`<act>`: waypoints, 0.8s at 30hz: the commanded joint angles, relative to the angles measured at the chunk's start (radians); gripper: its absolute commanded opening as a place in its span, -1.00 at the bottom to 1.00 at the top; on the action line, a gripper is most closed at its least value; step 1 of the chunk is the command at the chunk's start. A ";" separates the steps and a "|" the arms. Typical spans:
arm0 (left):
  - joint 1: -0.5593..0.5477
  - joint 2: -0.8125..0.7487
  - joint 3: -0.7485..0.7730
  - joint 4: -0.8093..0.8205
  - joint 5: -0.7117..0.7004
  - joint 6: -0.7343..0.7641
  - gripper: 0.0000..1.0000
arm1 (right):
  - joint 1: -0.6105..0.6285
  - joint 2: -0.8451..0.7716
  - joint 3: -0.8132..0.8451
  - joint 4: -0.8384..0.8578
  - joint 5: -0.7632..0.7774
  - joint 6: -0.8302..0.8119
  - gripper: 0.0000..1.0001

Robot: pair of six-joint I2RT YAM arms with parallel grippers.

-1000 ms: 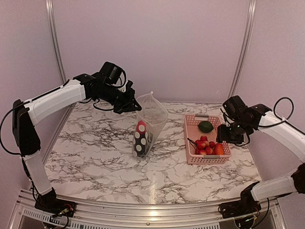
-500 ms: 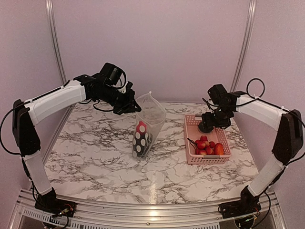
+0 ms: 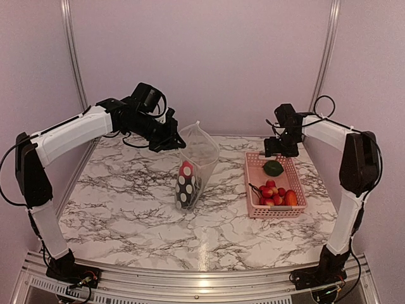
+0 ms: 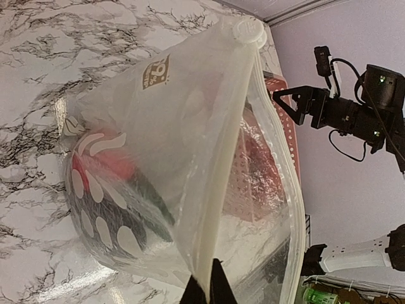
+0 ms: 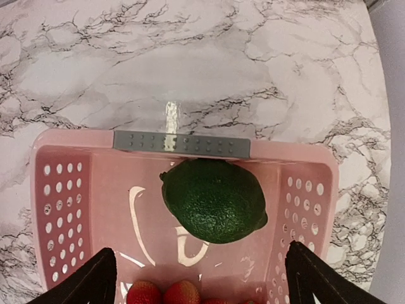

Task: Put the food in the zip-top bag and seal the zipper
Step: Pick up the fake fruit from the bin.

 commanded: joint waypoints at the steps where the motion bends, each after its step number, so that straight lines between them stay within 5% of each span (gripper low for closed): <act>1: 0.006 -0.047 0.021 -0.047 -0.013 0.026 -1.00 | -0.003 0.077 0.085 -0.001 -0.030 -0.038 0.79; 24: 0.006 -0.106 -0.037 -0.076 -0.033 0.021 -1.00 | -0.027 0.212 0.093 0.054 0.003 -0.042 0.85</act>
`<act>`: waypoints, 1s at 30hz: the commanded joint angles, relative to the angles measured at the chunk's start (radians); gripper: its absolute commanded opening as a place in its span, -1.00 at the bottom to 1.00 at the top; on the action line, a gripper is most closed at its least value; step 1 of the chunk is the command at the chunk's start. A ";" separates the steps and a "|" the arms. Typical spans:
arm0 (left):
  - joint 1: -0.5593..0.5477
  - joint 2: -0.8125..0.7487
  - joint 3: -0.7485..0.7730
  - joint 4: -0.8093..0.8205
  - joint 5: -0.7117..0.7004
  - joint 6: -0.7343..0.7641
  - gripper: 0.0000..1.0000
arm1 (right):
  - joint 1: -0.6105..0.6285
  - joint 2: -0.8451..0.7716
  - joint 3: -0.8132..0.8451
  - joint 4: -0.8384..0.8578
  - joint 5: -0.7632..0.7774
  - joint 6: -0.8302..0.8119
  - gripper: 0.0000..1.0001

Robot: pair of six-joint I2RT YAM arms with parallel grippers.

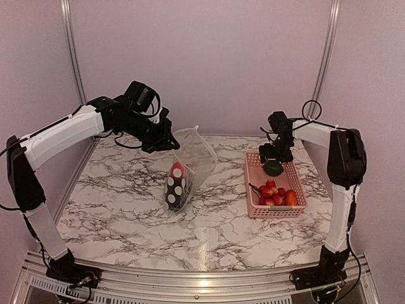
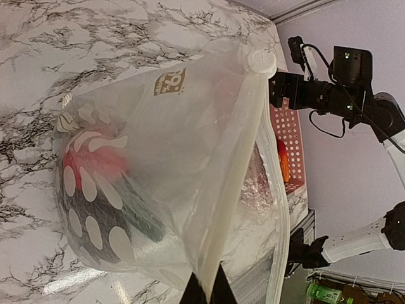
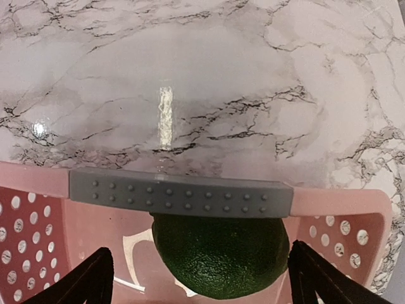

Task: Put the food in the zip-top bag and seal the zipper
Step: Pick up the fake fruit from the bin.

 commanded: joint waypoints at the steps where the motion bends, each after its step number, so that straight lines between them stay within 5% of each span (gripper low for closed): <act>1: 0.006 -0.026 0.003 -0.013 -0.008 0.006 -1.00 | -0.017 0.029 -0.007 0.040 0.002 -0.014 0.85; 13: 0.006 -0.012 0.025 -0.014 -0.003 0.001 -1.00 | -0.014 0.009 -0.087 0.074 -0.173 -0.013 0.76; 30: 0.006 -0.027 -0.004 -0.014 -0.002 -0.006 -1.00 | -0.010 0.011 -0.114 0.138 -0.204 -0.015 0.61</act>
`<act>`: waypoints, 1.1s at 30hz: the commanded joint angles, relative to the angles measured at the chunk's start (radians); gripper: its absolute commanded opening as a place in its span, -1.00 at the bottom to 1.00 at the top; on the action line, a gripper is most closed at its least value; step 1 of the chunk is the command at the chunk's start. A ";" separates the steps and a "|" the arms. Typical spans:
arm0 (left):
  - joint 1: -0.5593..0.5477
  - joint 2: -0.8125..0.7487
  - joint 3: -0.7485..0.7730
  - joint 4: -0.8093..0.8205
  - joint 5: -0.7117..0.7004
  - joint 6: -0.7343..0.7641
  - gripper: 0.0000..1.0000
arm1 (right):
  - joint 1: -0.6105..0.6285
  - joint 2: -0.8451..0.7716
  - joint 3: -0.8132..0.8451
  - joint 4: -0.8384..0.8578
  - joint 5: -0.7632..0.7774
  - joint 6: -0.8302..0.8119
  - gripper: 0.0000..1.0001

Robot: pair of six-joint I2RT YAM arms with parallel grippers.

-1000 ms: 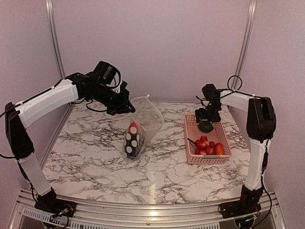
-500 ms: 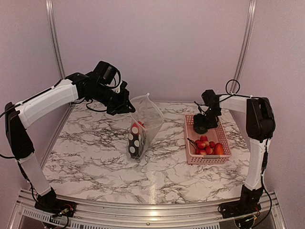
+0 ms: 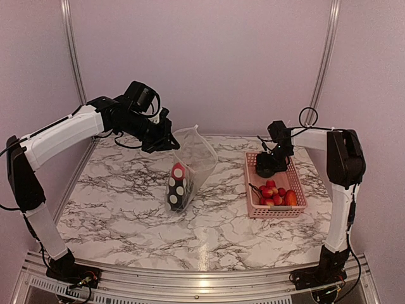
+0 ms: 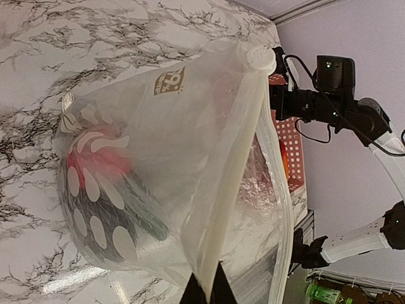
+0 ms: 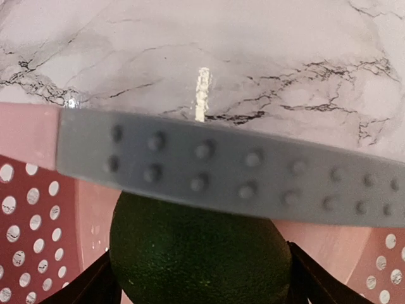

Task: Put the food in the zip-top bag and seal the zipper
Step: Pick up the fake fruit from the bin, then place the fake fruit in the zipper food storage bag.

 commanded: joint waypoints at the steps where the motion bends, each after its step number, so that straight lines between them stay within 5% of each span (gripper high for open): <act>1: 0.006 -0.030 -0.007 -0.012 -0.002 -0.002 -1.00 | -0.002 -0.004 0.002 0.043 -0.022 0.000 0.57; 9: 0.005 -0.047 -0.036 -0.010 -0.010 -0.005 -1.00 | -0.002 -0.076 -0.037 0.049 -0.028 0.013 0.29; 23: 0.004 -0.033 -0.068 0.050 -0.001 -0.023 -1.00 | 0.141 -0.313 -0.059 -0.029 0.003 0.043 0.22; 33: 0.004 -0.033 -0.090 0.083 -0.003 -0.006 -1.00 | 0.310 -0.336 0.202 -0.069 -0.056 0.090 0.21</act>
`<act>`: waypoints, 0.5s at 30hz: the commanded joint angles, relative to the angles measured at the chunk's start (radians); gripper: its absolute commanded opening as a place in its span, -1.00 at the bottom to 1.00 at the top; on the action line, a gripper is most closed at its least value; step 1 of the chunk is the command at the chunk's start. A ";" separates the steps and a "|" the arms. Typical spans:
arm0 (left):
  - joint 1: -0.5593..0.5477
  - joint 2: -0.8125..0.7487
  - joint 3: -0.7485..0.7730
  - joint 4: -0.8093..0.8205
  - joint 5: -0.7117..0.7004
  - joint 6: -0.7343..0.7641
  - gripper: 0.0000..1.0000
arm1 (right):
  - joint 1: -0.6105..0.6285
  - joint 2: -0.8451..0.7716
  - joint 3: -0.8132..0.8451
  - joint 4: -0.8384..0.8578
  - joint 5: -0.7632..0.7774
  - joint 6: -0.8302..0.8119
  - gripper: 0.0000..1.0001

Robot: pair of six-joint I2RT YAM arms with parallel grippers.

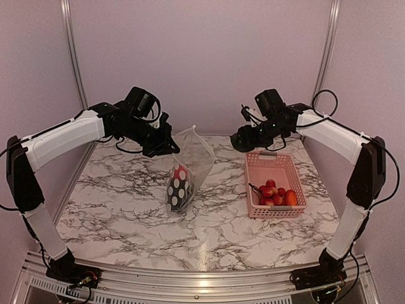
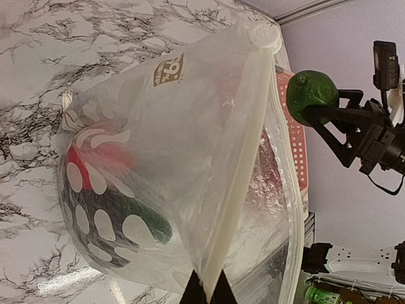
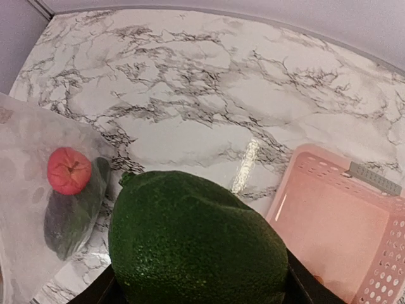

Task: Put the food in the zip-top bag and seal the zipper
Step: Place the fake fruit in the zipper food storage bag.

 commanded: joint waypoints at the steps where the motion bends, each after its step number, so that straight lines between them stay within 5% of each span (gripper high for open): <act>1: 0.004 -0.019 -0.012 0.013 0.000 0.019 -1.00 | 0.056 -0.019 0.166 -0.018 -0.043 0.041 0.20; 15: 0.006 -0.017 0.020 0.040 0.037 0.077 -1.00 | 0.250 0.010 0.237 0.095 -0.289 0.071 0.14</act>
